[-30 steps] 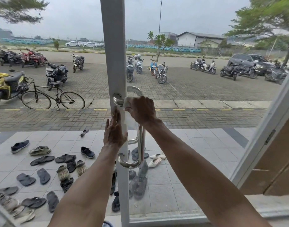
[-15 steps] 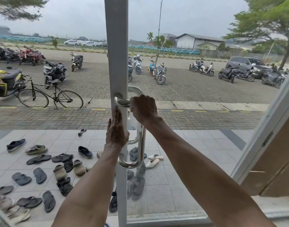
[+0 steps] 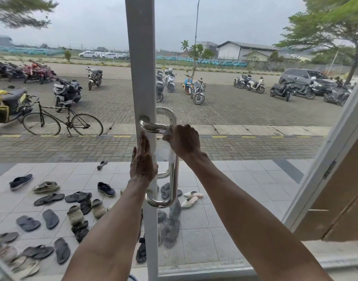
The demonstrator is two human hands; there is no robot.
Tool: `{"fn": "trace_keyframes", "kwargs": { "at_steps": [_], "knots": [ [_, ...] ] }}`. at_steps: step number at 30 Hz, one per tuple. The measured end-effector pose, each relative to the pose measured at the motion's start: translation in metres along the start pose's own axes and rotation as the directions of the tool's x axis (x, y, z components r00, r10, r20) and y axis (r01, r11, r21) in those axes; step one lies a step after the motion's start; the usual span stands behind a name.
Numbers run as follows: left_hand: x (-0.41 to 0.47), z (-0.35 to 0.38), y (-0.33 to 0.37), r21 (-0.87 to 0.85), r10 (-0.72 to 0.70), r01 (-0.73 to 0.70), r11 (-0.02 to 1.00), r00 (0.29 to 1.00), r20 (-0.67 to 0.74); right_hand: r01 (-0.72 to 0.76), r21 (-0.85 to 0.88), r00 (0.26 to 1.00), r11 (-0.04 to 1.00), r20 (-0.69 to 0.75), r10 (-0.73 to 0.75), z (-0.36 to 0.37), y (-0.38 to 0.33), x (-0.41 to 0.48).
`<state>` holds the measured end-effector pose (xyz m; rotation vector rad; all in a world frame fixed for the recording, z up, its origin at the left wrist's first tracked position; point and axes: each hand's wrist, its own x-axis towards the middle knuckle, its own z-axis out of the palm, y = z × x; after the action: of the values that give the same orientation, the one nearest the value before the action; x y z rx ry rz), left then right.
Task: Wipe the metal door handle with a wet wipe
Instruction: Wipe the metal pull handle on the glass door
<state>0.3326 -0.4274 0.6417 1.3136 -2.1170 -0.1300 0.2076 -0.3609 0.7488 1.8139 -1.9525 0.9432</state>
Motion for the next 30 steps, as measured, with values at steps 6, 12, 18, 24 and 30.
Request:
{"fn": "trace_keyframes", "kwargs": {
  "at_steps": [6, 12, 18, 24, 30],
  "knots": [
    [0.000, -0.001, 0.004, -0.016, -0.019, 0.019, 1.000, 1.000, 0.002, 0.221, -0.236, 0.975, 0.946, 0.026, -0.221, 0.001, -0.020, 0.011],
    [0.000, -0.005, 0.000, 0.015, 0.000, 0.000, 1.000, 1.000, 0.027, 0.051, -0.068, 0.997, 0.996, -0.048, -0.054, 0.008, -0.011, 0.005],
    [0.001, -0.003, 0.001, -0.026, -0.005, 0.006, 1.000, 1.000, 0.016, -0.102, 0.162, 0.983, 0.981, -0.134, 0.124, 0.011, -0.002, -0.009],
    [0.000, -0.003, 0.005, -0.035, -0.019, 0.019, 0.999, 1.000, 0.012, -0.077, -0.067, 0.994, 0.995, 0.070, 0.082, 0.004, -0.005, 0.002],
    [0.001, -0.004, 0.006, -0.001, -0.012, 0.012, 1.000, 1.000, 0.009, -0.052, 0.003, 0.999, 0.999, -0.002, 0.052, 0.008, 0.004, -0.002]
  ]
}}
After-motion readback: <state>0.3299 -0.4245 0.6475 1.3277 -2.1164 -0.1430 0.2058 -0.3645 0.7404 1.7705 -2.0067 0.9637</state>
